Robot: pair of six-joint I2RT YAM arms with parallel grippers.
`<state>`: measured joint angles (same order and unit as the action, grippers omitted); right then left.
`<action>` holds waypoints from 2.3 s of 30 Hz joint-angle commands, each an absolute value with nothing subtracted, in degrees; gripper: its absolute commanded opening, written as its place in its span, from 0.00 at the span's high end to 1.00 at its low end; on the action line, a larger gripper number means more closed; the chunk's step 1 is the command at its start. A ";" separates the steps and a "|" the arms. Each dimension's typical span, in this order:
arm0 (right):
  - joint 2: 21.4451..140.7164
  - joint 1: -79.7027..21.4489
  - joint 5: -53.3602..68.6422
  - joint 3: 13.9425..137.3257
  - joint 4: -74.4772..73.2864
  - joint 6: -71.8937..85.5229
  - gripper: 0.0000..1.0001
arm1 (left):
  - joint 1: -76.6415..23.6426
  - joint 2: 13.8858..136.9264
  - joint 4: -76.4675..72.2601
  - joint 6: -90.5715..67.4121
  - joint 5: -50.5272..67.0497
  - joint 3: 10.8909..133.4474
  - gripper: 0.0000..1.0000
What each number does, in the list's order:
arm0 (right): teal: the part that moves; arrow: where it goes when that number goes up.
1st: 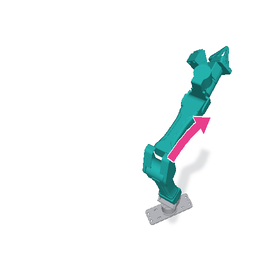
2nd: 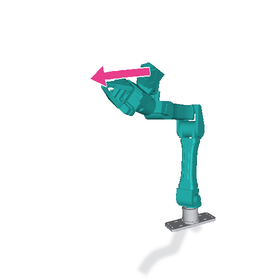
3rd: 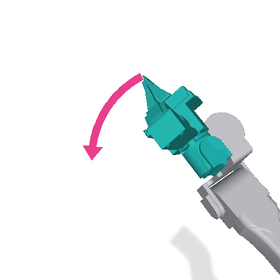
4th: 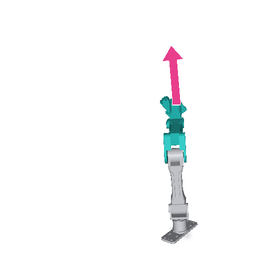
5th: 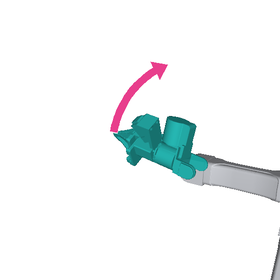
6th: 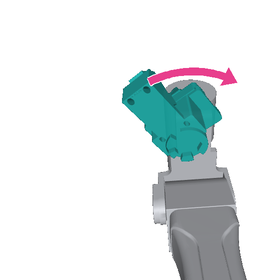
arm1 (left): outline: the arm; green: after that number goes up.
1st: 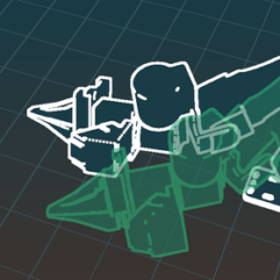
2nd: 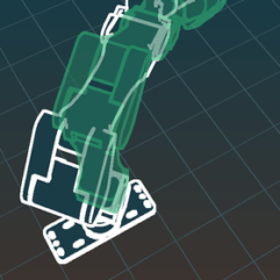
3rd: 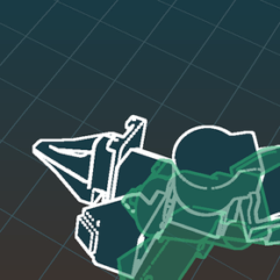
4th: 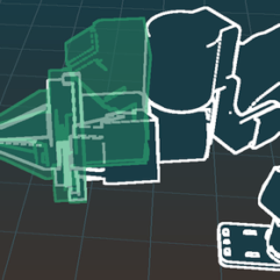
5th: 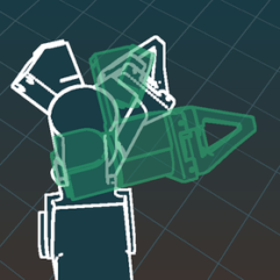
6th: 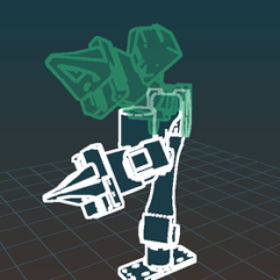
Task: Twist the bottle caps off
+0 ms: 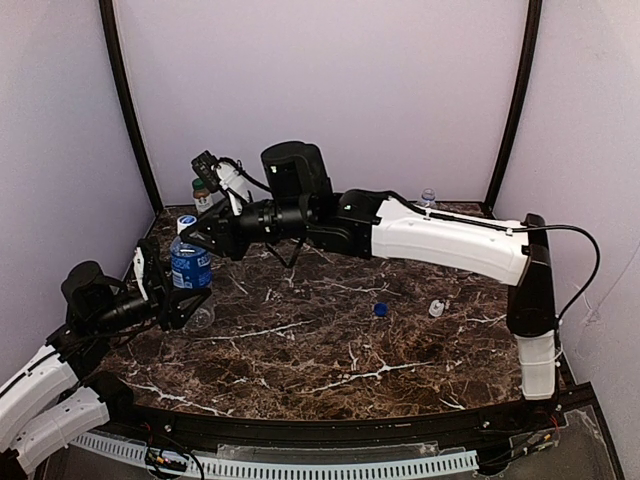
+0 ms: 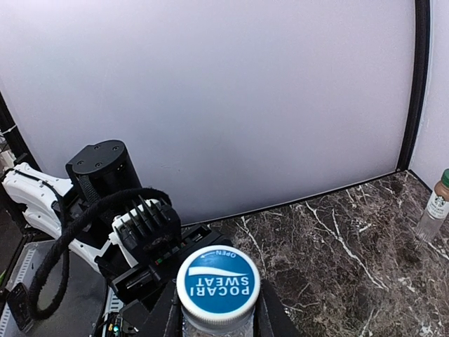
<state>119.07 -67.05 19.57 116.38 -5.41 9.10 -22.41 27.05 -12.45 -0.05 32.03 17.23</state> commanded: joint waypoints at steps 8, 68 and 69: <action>113.42 -67.08 17.02 112.77 -3.63 11.25 0.38 | -22.15 27.79 -2.32 14.01 31.92 24.04 0.51; 110.48 -74.00 9.79 113.49 -36.52 -30.34 1.00 | -24.96 33.48 37.67 56.93 34.52 49.99 0.66; 110.52 -74.89 6.64 113.58 -37.41 -33.07 1.00 | -24.96 33.77 39.28 56.81 35.94 50.13 0.66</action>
<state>110.39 -70.08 15.27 115.50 -26.35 -14.04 -24.38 33.01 31.40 59.00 20.69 47.16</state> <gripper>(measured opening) 0.258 0.464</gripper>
